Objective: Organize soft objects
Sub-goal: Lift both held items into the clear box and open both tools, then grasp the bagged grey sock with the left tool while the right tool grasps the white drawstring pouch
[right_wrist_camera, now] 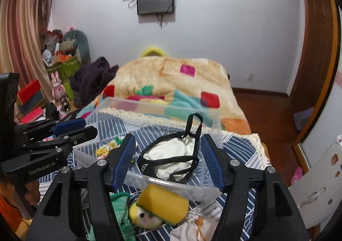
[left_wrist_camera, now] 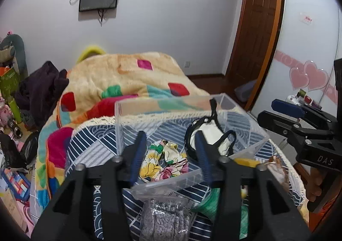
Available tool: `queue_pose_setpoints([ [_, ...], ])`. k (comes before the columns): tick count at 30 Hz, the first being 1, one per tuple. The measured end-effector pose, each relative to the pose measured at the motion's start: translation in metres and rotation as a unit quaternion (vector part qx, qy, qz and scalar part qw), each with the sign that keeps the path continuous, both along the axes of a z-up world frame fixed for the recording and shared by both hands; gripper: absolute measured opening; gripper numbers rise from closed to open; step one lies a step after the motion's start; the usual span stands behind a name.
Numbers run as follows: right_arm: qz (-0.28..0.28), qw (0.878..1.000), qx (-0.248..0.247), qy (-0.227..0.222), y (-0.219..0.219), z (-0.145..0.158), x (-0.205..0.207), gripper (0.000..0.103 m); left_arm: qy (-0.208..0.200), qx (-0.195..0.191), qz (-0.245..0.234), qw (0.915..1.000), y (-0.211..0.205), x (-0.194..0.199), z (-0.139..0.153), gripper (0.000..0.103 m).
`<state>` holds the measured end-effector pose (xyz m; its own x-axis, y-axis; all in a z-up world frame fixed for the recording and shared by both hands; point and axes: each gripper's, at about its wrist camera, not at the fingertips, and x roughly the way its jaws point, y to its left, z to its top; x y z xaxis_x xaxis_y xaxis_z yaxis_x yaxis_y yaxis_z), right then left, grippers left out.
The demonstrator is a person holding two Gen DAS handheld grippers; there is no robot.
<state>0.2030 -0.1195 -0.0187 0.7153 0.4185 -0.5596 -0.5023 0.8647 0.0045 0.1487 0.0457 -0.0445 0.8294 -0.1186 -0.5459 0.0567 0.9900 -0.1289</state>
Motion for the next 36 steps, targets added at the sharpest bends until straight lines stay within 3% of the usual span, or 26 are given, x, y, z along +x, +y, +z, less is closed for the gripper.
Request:
queue_pose_setpoints([
  [2, 0.001, 1.000, 0.010, -0.008, -0.004, 0.005, -0.006, 0.067, -0.012, 0.003, 0.003, 0.9999, 0.000, -0.010, 0.007, 0.059],
  [6, -0.001, 0.999, 0.026, -0.026, -0.014, 0.012, -0.020, 0.074, -0.030, 0.003, 0.013, 0.9994, 0.004, -0.029, 0.014, 0.081],
  [9, -0.005, 0.999, 0.027, -0.034, -0.020, 0.012, -0.028, 0.078, -0.029, 0.004, 0.021, 0.9994, 0.007, -0.041, 0.011, 0.088],
  [17, -0.025, 0.999, 0.013, -0.019, -0.033, -0.011, -0.041, 0.081, 0.012, 0.014, 0.021, 0.9996, 0.005, -0.056, -0.022, 0.089],
  [26, -0.055, 0.997, 0.001, 0.057, -0.052, -0.064, -0.038, 0.081, 0.060, 0.005, 0.019, 0.9980, 0.003, -0.064, -0.065, 0.089],
  [32, -0.064, 0.993, 0.001, 0.103, -0.064, -0.093, -0.036, 0.080, 0.070, 0.008, 0.028, 0.9972, 0.003, -0.060, -0.082, 0.088],
  [36, -0.073, 0.991, -0.003, 0.110, -0.065, -0.102, -0.038, 0.075, 0.074, 0.010, 0.028, 0.9968, 0.003, -0.055, -0.087, 0.074],
])
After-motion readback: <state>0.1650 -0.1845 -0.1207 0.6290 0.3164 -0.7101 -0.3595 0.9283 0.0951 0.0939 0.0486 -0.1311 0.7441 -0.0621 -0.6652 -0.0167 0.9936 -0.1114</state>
